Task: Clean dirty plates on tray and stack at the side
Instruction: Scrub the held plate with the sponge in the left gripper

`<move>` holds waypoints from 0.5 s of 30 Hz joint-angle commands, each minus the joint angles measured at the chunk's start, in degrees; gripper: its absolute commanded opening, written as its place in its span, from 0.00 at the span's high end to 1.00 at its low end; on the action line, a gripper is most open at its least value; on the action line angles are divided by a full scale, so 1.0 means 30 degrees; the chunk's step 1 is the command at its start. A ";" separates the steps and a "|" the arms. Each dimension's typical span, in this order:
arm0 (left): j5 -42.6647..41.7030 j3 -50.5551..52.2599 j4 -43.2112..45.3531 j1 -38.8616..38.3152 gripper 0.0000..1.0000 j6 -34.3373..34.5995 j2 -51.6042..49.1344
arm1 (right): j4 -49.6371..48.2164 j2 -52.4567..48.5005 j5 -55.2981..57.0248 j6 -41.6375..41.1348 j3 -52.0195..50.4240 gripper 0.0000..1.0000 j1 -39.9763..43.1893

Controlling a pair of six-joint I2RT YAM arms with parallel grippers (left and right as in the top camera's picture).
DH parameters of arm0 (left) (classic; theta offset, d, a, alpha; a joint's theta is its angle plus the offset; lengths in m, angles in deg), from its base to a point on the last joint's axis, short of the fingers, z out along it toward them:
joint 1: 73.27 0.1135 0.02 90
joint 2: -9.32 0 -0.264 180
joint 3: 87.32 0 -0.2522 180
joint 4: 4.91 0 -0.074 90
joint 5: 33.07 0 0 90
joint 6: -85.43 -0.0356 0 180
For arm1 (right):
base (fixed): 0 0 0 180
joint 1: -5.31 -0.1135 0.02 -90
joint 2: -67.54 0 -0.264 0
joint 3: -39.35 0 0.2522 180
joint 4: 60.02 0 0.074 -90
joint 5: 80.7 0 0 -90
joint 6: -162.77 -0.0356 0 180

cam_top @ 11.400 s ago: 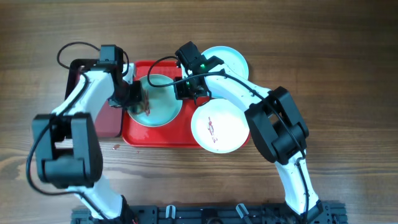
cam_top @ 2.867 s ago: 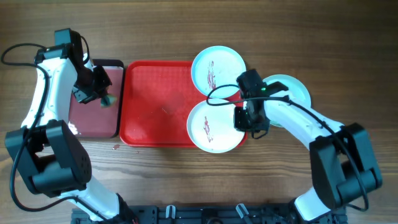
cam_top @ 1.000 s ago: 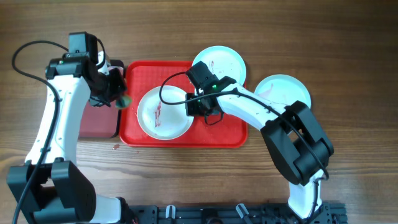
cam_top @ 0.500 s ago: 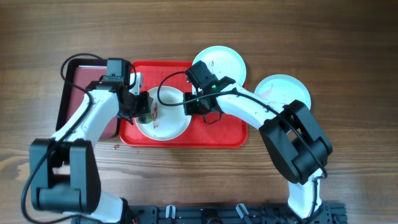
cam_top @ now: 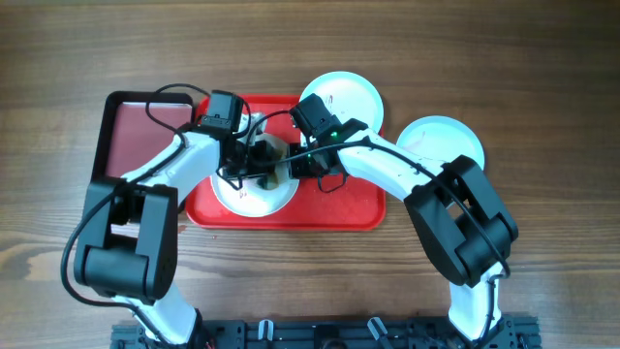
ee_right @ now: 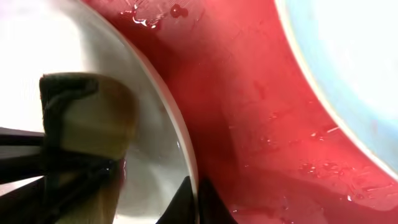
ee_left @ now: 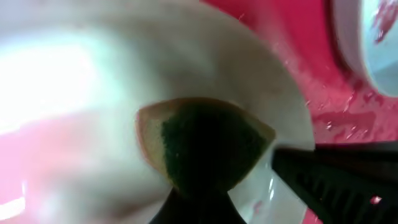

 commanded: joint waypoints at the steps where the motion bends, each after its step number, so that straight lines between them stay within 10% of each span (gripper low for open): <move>1: 0.4226 0.0736 -0.2674 0.1749 0.96 -0.0160 -0.1005 | -0.0051 -0.0466 -0.0372 0.0335 0.0087 0.96 -0.0153; 7: 0.3927 0.0736 -0.4146 0.3738 0.96 -0.1413 -0.0998 | -0.0211 -0.0466 -0.0372 0.0255 0.0087 0.96 -0.0153; 15: 0.0117 0.1209 -0.3184 -0.0153 0.96 -0.1399 -0.1005 | -0.0175 -0.0466 -0.0379 0.0270 0.0087 0.96 -0.0153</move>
